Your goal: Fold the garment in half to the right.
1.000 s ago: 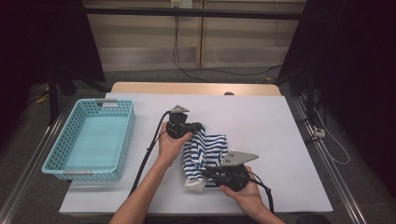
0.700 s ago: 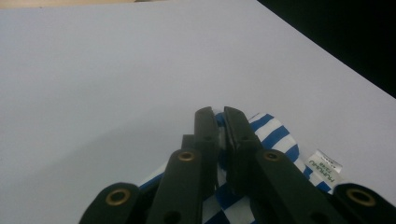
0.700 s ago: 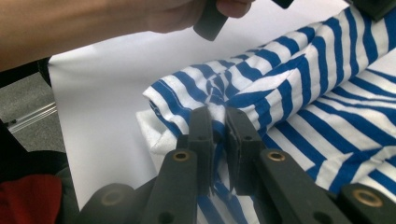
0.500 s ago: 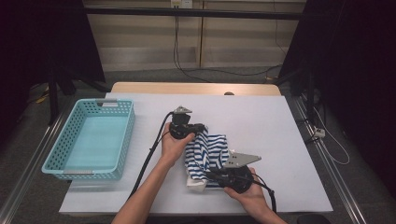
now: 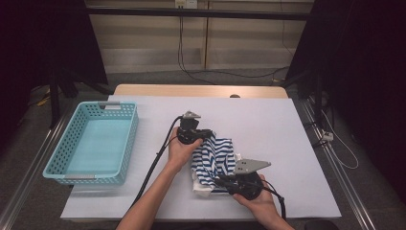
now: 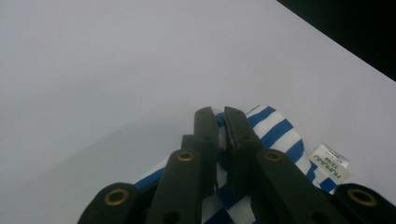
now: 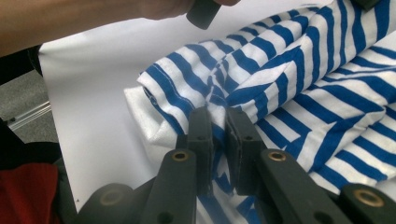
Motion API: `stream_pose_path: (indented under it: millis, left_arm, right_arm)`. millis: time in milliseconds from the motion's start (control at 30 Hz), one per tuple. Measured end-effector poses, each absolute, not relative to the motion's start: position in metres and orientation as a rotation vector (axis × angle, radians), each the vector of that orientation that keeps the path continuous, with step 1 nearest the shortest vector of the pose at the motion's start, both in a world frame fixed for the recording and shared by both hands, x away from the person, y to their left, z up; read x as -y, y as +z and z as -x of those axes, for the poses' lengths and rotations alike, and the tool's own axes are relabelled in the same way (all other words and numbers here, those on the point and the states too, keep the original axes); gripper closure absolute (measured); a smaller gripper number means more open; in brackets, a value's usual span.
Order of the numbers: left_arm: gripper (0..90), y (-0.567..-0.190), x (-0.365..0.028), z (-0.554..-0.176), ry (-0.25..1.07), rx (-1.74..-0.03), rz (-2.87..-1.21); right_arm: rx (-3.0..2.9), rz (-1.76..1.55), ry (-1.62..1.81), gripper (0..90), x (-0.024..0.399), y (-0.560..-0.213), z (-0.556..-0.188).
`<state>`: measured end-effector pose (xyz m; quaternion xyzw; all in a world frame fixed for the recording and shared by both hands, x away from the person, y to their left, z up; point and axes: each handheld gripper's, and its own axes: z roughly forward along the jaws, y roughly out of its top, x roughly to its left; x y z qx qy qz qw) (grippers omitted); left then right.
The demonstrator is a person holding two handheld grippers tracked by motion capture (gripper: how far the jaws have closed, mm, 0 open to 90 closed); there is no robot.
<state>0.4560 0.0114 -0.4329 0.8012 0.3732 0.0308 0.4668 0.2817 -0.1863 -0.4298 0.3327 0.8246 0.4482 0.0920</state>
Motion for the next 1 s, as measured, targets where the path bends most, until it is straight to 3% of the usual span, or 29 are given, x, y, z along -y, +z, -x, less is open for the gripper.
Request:
stream_pose_path:
  millis: [1000]
  left_arm:
    - [82.5,-0.432,0.008,-0.456,0.066,-0.888,-1.992]
  right_arm:
    - [-2.443,-1.010,1.268,81.5,0.199,-0.430,-0.276]
